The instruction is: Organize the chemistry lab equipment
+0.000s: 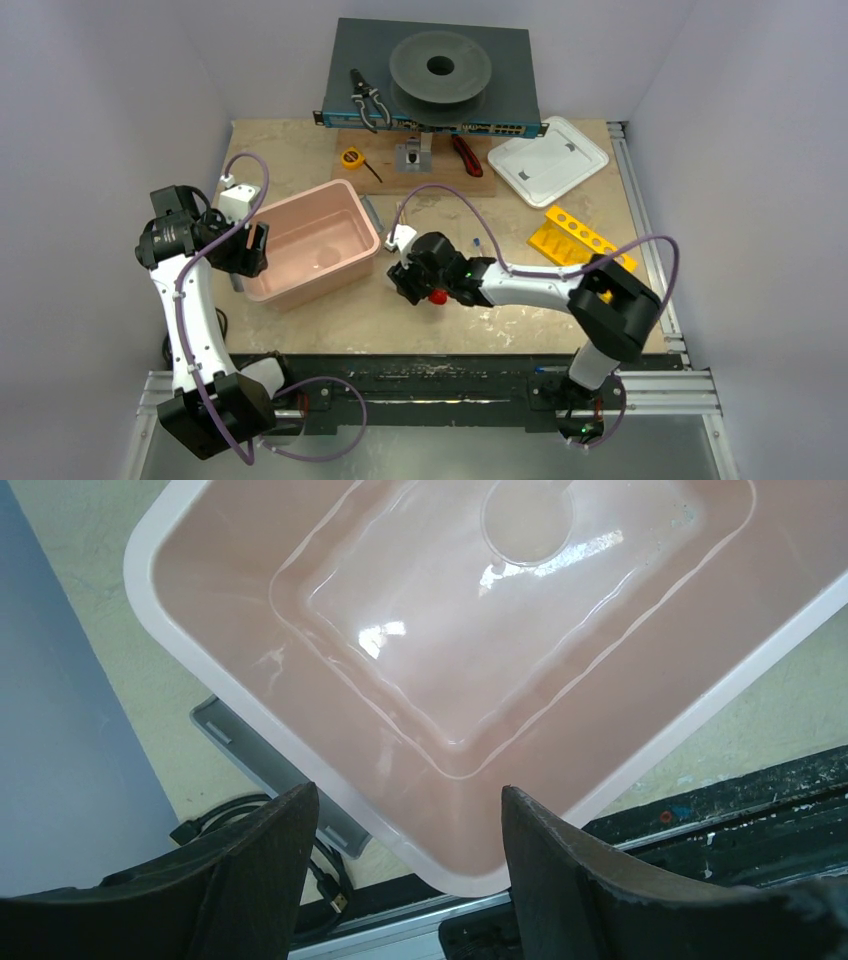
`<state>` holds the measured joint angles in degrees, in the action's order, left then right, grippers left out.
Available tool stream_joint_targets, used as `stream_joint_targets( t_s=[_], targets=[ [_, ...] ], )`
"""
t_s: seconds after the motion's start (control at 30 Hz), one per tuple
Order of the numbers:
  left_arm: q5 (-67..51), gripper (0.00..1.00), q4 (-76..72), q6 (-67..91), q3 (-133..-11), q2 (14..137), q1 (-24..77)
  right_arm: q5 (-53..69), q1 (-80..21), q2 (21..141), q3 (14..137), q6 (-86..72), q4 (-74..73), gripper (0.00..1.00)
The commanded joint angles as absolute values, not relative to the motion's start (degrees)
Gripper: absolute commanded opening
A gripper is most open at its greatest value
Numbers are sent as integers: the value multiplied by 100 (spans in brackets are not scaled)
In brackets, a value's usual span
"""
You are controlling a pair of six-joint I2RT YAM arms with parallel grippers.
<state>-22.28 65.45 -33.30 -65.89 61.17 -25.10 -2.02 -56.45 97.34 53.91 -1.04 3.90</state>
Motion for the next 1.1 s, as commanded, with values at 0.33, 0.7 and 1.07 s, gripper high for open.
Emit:
stream_joint_targets(
  t_s=[0.33,0.7,1.07],
  targets=[
    [-2332,67,6517,-3321,-6825,6097,-2565,88,-5678,7961,6900,-214,-443,0],
    [-2535,68,6789,-2979,-7128,6582,-3186,971,-5777,11597,11135,507,-1561,5],
    [-2383,67,6541,-3312,-6619,6841,-3251,789,-5810,13032,11999,531,-1226,18]
  ],
)
